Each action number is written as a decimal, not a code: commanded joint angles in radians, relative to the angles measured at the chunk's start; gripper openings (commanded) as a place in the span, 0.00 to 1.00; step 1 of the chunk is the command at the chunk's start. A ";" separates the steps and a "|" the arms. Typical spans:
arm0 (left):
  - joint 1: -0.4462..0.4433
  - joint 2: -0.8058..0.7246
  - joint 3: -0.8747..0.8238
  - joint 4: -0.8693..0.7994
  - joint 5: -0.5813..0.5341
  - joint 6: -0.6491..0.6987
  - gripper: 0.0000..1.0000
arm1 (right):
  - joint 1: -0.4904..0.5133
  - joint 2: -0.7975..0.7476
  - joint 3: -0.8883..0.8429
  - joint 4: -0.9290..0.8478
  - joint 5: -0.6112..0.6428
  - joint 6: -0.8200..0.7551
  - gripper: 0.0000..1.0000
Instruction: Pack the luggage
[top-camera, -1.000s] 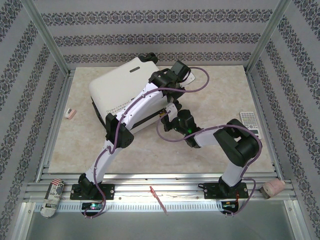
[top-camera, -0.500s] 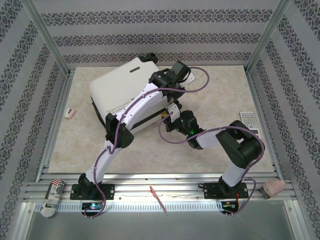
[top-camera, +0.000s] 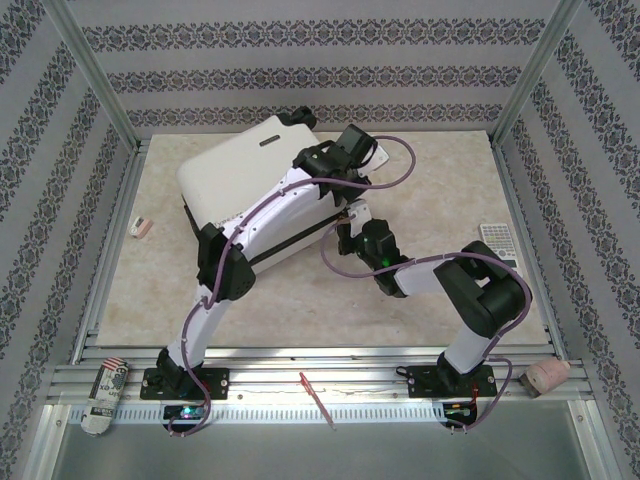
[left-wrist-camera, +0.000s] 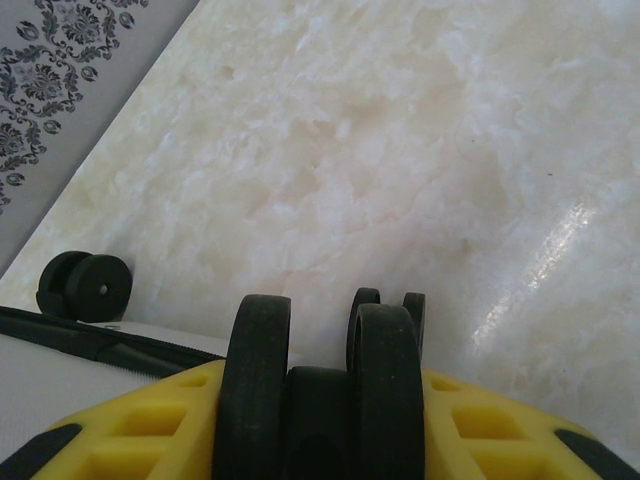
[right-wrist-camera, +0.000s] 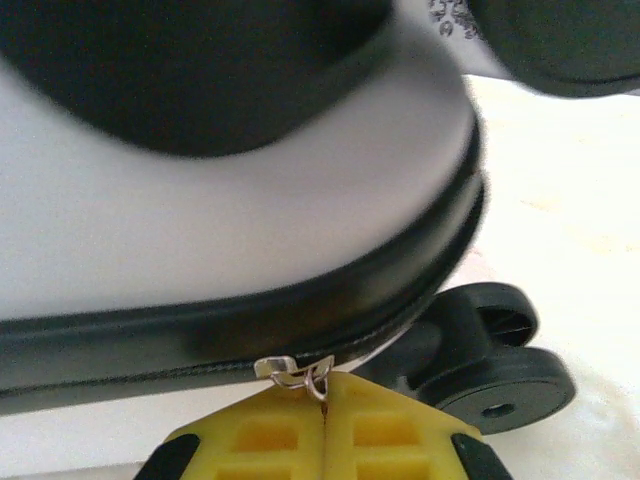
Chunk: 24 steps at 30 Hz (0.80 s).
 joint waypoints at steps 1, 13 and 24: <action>0.013 -0.133 -0.096 0.023 0.001 -0.119 0.07 | -0.035 -0.029 0.005 0.061 0.079 0.028 0.00; 0.027 -0.345 -0.473 0.219 0.134 -0.166 0.07 | -0.120 -0.004 0.011 0.146 -0.233 -0.032 0.00; 0.027 -0.419 -0.596 0.275 0.301 -0.135 0.08 | -0.174 -0.008 0.054 0.060 -0.331 0.047 0.00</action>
